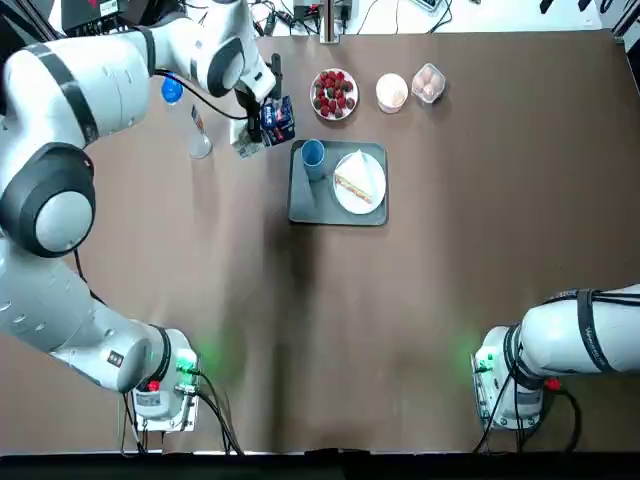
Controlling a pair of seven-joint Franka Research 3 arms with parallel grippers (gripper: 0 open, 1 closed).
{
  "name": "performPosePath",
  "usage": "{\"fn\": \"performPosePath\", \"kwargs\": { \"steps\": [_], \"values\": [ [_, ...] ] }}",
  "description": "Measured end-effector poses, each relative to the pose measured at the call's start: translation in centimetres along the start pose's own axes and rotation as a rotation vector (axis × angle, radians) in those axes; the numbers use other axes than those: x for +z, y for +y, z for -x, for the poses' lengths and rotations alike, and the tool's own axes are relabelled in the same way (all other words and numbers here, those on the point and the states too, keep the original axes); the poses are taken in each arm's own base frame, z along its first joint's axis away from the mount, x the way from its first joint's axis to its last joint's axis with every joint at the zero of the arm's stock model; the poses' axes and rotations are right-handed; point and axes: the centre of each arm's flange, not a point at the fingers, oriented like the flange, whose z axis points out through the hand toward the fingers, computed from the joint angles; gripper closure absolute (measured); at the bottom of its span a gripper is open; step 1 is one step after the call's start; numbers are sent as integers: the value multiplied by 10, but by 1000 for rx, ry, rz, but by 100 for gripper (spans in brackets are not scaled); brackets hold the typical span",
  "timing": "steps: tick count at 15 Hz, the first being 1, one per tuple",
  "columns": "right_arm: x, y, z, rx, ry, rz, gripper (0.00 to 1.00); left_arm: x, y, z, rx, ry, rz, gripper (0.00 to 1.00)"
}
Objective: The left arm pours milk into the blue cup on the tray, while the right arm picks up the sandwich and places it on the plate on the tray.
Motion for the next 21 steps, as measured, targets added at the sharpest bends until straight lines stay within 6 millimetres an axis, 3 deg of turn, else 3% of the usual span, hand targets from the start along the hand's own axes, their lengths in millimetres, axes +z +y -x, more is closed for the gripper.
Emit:
{"fn": "performPosePath", "kwargs": {
  "steps": [15,21],
  "values": [
    [5,-2,-3,-8,21,1,0,28,9,-70,81,-156,-24,48],
    [5,-4,-4,-14,23,1,0,33,5,-76,54,-251,-27,48]
  ]
}}
